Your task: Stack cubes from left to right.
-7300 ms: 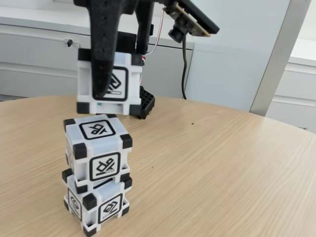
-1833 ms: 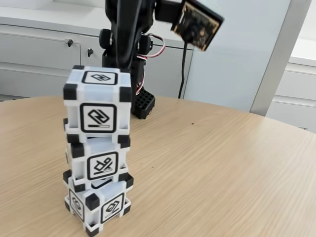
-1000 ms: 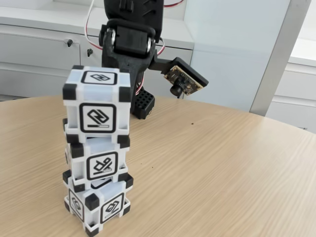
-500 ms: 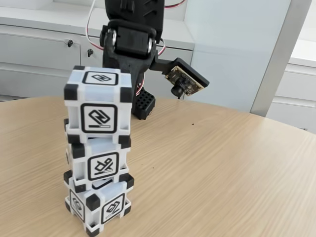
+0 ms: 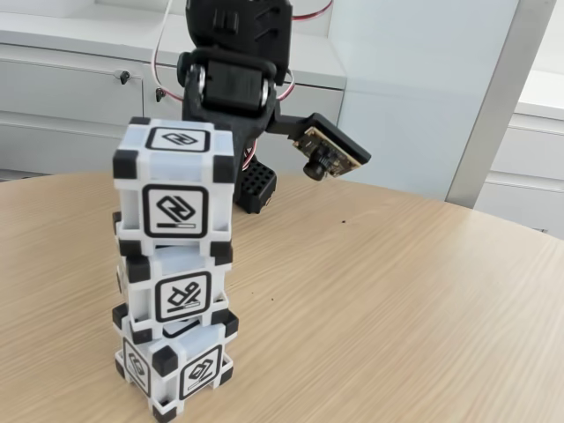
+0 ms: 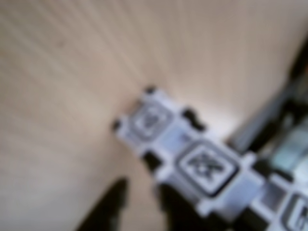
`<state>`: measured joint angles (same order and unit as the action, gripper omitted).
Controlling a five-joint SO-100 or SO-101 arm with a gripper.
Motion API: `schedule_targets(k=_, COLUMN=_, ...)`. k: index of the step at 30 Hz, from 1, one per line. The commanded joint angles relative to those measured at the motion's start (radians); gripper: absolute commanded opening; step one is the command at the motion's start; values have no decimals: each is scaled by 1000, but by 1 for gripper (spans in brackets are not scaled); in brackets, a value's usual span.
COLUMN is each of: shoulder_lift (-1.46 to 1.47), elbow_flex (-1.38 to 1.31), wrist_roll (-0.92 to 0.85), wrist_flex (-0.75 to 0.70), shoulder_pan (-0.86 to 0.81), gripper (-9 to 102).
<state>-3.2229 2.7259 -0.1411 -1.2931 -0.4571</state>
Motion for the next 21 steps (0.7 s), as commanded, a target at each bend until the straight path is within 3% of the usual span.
schedule_targets(k=1, shoulder_lift=-61, elbow_flex=0, wrist_roll=6, wrist_flex=20, shoulder_pan=3, gripper=6)
schedule_targets(k=21, shoulder_lift=-63, elbow_flex=0, wrist_roll=23, wrist_flex=20, shoulder_pan=3, gripper=6)
